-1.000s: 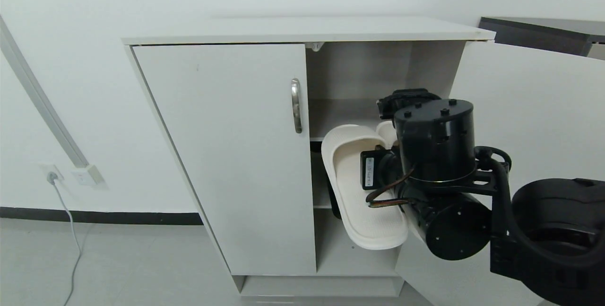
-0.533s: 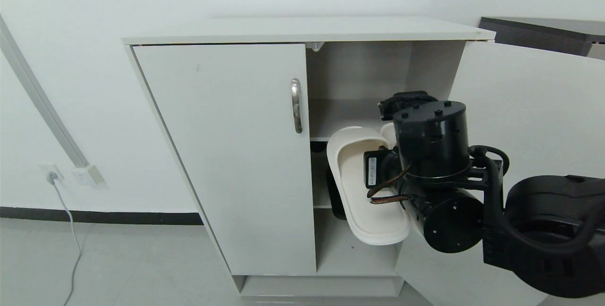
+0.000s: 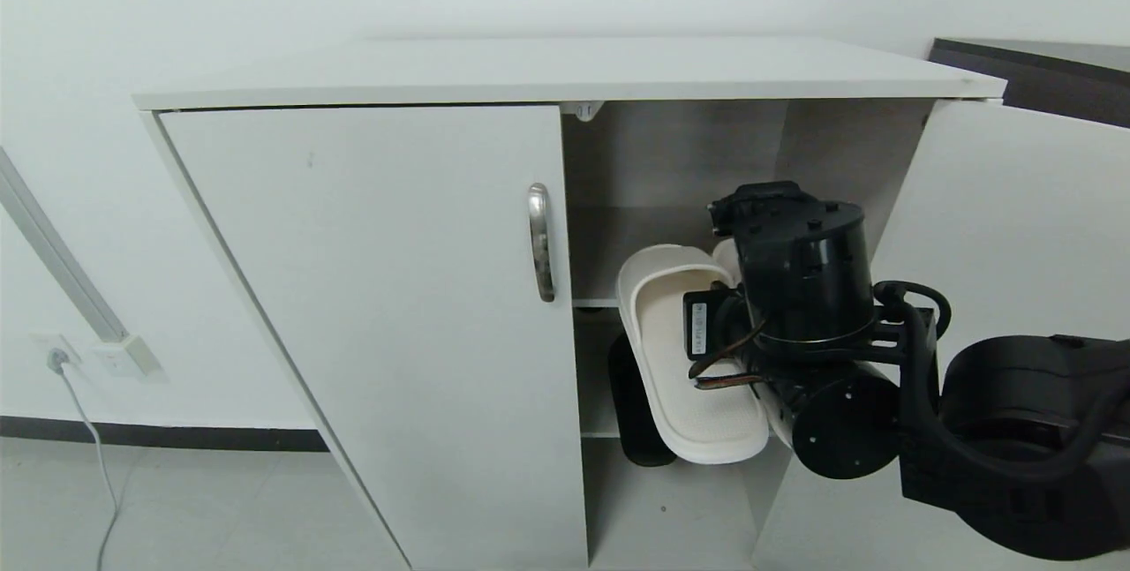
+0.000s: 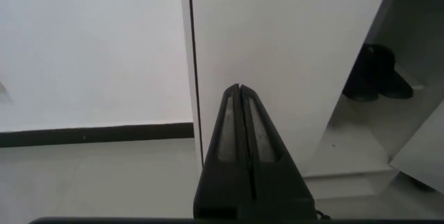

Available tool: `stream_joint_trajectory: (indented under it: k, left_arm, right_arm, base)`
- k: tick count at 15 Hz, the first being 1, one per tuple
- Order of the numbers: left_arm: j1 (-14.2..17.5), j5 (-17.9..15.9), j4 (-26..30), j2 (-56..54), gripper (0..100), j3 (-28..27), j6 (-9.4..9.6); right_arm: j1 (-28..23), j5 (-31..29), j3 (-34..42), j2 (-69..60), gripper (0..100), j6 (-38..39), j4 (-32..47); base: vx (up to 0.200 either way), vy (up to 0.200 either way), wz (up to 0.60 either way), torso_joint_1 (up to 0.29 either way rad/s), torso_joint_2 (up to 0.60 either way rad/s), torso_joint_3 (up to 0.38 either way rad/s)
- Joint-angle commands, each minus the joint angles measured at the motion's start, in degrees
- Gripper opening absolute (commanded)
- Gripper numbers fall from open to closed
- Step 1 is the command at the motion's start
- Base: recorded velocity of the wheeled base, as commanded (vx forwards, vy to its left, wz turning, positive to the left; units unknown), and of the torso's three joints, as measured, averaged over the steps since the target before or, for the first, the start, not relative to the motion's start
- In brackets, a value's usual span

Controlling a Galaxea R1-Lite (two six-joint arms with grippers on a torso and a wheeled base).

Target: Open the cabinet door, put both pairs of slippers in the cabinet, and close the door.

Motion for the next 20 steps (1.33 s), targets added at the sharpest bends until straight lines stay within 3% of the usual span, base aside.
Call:
stream_joint_trajectory:
  k: [1, 4, 20]
  left_arm:
    - [0.0, 0.0, 0.0, 0.1, 0, 0.0, -0.01]
    - [0.0, 0.0, 0.0, 0.1, 0, 0.0, -0.01]
    - [0.0, 0.1, 0.0, 0.1, 0, 0.0, -0.19]
  right_arm:
    - [0.0, 0.1, 0.6, 0.3, 0, 0.0, 0.0]
    - [-0.3, 1.6, 0.3, 1.3, 0, 0.0, -0.2]
    - [-7.6, 4.8, -15.6, 12.2, 0, -0.1, 0.9]
  base:
    - [0.2, 0.0, 0.0, -0.002, 0.0, 0.002]
    - [0.2, 0.0, 0.0, 0.002, 0.0, -0.006]
    - [0.0, 0.0, 0.0, 0.0, 0.0, 0.0]
